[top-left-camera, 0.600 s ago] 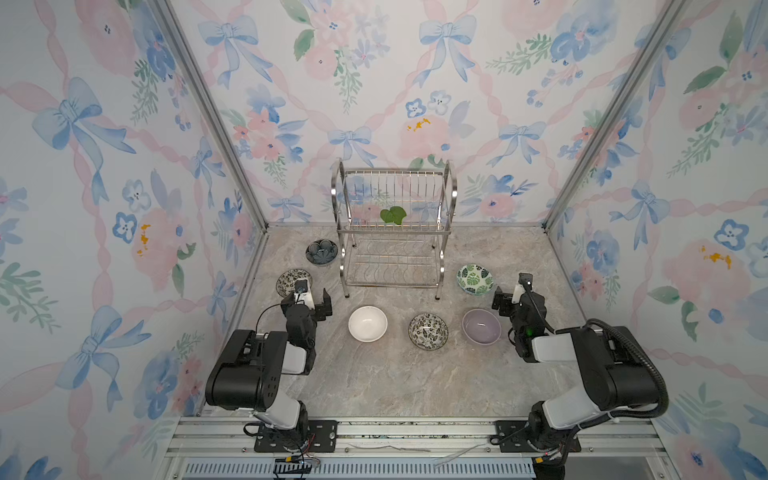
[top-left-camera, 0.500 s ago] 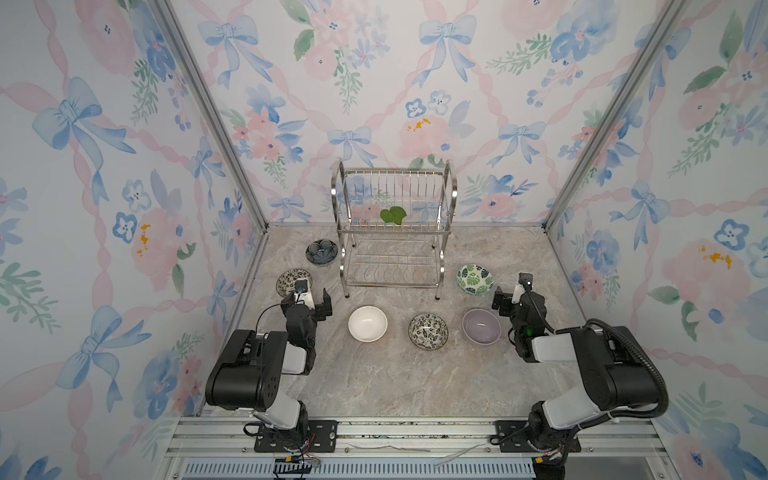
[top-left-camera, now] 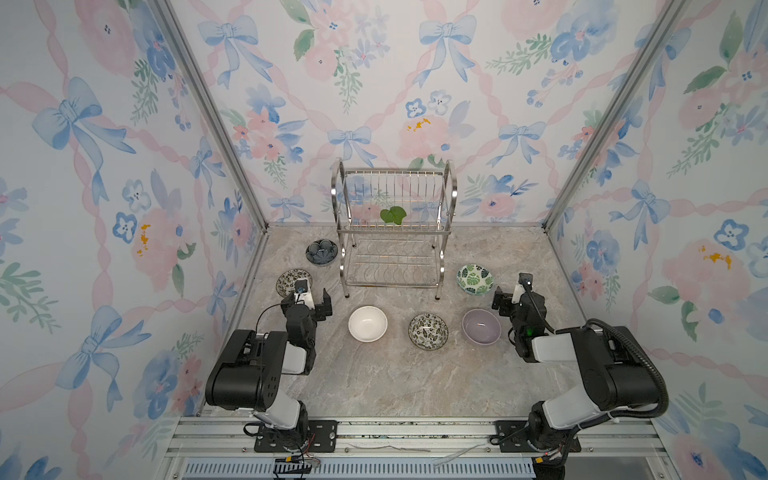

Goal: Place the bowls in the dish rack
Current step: 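Raise both arms and move both grippers forward toward the dish rack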

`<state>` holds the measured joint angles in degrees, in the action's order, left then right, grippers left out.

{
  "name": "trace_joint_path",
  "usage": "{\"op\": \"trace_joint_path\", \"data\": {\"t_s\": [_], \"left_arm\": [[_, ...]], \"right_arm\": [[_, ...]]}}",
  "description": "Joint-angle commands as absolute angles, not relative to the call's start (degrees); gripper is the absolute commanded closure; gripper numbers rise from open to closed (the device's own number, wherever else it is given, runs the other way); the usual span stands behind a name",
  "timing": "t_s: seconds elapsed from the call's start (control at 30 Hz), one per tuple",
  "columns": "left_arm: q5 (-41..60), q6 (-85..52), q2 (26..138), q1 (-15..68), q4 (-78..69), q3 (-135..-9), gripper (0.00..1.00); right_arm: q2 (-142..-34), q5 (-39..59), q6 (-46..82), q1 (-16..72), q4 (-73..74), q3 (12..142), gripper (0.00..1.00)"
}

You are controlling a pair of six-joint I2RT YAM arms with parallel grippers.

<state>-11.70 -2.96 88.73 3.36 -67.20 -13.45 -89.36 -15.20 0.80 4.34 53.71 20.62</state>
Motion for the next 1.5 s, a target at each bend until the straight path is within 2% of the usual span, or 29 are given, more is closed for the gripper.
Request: {"op": "trace_joint_path", "data": {"t_s": [0.0,0.8,0.9,0.97,1.03,1.07,1.13,1.27,1.37,1.47], "left_arm": [[-11.9,-2.1,88.8,3.4,-67.5,-14.0,0.02],[-11.6,-2.3,89.0,3.2,-67.4,-14.1,0.02],[-13.8,-3.0,87.9,3.3,-66.4,-14.6,0.02],[-19.5,-4.1,85.3,3.8,-60.3,-17.0,0.02],[-26.6,-6.7,81.4,3.8,-43.9,-23.4,0.02],[-29.5,-7.6,80.3,3.8,-40.5,-24.9,0.02],[-32.3,-10.9,75.4,3.9,-37.3,-24.5,0.02],[-31.0,-17.5,64.1,4.1,-27.6,-24.8,0.02],[-26.3,-19.5,58.8,4.6,-17.2,-29.1,0.02],[-19.5,-20.4,55.1,5.1,-13.1,-31.5,0.02]], "right_arm": [[-88.9,-15.7,0.6,4.7,53.9,21.6,0.03],[-88.9,-15.7,0.6,4.8,54.1,21.5,0.03],[-86.9,-19.8,1.9,4.9,51.4,21.8,0.03],[-86.6,-19.4,1.8,4.9,53.5,20.4,0.04],[-86.3,-19.1,1.2,5.2,56.4,19.3,0.03],[-85.5,-19.2,0.8,5.4,55.8,19.4,0.03],[-79.6,-26.7,1.0,7.3,44.3,23.2,0.03],[-71.7,-31.7,9.3,6.4,17.2,33.2,0.03],[-68.2,-33.5,16.8,5.4,10.7,34.3,0.03],[-60.4,-31.2,33.5,2.6,7.7,30.9,0.03]]}}
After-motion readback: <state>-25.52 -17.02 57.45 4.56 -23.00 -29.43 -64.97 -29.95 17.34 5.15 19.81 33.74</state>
